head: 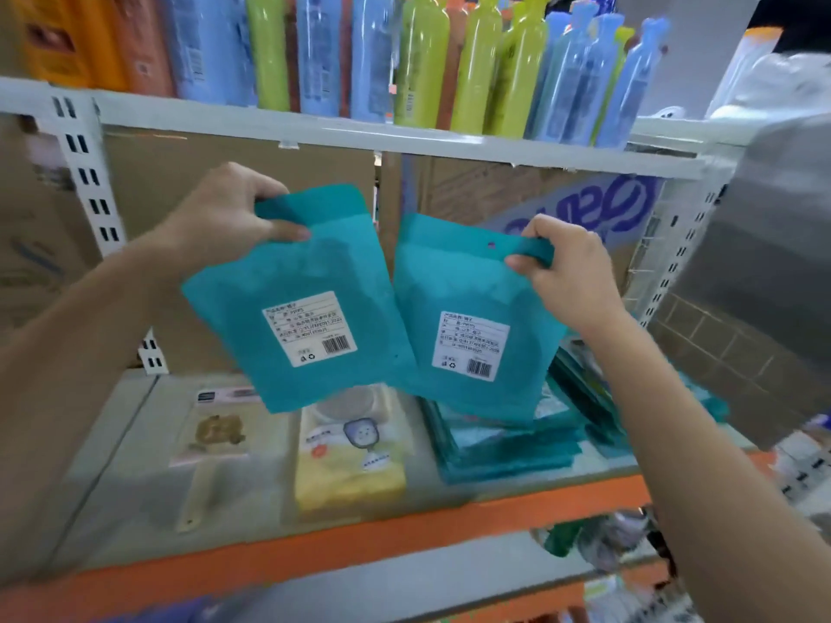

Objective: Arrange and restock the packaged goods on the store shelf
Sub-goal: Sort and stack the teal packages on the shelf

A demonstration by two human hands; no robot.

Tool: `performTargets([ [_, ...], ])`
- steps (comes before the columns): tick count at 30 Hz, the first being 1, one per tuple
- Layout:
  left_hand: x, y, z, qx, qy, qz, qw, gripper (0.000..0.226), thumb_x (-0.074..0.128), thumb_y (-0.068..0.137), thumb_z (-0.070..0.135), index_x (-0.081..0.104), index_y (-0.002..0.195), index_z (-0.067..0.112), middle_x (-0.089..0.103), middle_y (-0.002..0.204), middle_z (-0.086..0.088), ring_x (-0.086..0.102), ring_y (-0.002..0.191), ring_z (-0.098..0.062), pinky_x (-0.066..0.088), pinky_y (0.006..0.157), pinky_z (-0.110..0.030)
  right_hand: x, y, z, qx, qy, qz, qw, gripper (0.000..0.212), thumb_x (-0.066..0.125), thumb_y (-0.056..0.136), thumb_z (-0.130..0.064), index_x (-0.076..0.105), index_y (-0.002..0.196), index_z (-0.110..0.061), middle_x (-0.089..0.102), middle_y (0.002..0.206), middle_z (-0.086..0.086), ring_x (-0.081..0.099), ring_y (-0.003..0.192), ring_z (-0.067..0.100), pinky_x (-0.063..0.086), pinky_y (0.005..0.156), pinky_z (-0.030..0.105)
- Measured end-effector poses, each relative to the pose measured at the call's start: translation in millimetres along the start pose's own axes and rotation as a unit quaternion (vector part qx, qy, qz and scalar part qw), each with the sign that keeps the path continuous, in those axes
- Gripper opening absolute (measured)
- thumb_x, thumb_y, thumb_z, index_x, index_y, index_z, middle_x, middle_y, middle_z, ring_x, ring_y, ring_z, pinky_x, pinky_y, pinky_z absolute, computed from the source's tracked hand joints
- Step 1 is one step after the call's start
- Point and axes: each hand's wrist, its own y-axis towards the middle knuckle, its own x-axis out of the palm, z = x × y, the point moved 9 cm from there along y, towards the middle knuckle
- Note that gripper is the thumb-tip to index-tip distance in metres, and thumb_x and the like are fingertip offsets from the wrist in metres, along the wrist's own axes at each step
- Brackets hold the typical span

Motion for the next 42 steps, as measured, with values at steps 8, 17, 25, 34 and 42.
performTargets([
  [8,67.6,25.3,58.1,-0.016,-0.054,-0.082,0.995,0.006,0.074,0.075,0.008,0.069,0.078,0.012,0.066,0.056,0.007,0.056,0.050,-0.004,0.043,0.046,-0.013,-43.4,8.0,76.3,0.012,0.027,0.015,0.999,0.022,0.070,0.079,-0.017,0.049,0.074,-0.019,0.061,0.076,0.000,0.060,0.085,0.028,0.049,0.071,0.048],
  [17,129.3,79.1,99.5,0.022,-0.095,-0.153,0.983,0.037,0.082,0.055,0.040,0.072,0.078,0.012,0.072,0.071,-0.010,0.064,0.055,-0.015,0.050,0.047,-0.023,-74.3,33.4,141.6,0.019,0.026,0.032,0.999,0.022,0.069,0.081,-0.014,0.049,0.073,-0.018,0.060,0.077,-0.001,0.059,0.083,0.026,0.049,0.070,0.047],
  [25,163.4,99.2,125.2,-0.004,-0.049,-0.140,0.989,0.013,0.080,0.064,0.034,0.070,0.060,0.027,0.066,0.054,0.006,0.058,0.044,-0.004,0.043,0.041,-0.014,-77.7,49.6,196.3,0.016,0.012,0.011,1.000,0.020,0.069,0.080,-0.017,0.050,0.074,-0.016,0.061,0.078,0.003,0.057,0.081,0.029,0.047,0.071,0.045],
  [34,186.2,86.8,155.1,-0.057,-0.118,-0.088,0.987,0.079,0.077,0.024,0.073,0.073,0.076,0.014,0.071,0.065,-0.003,0.064,0.053,-0.010,0.050,0.045,-0.018,-89.0,62.6,248.3,-0.032,0.061,-0.012,0.998,0.021,0.069,0.081,-0.016,0.050,0.074,-0.015,0.060,0.078,0.003,0.055,0.077,0.025,0.045,0.067,0.039],
  [42,205.1,65.9,119.7,-0.233,-0.196,0.004,0.953,0.069,0.090,0.034,0.045,0.072,0.089,0.008,0.073,0.069,-0.003,0.067,0.054,-0.014,0.054,0.047,-0.023,-95.1,68.1,278.5,-0.049,0.036,-0.031,0.998,0.018,0.067,0.083,-0.020,0.051,0.077,-0.018,0.060,0.079,0.000,0.054,0.080,0.022,0.042,0.069,0.034],
])
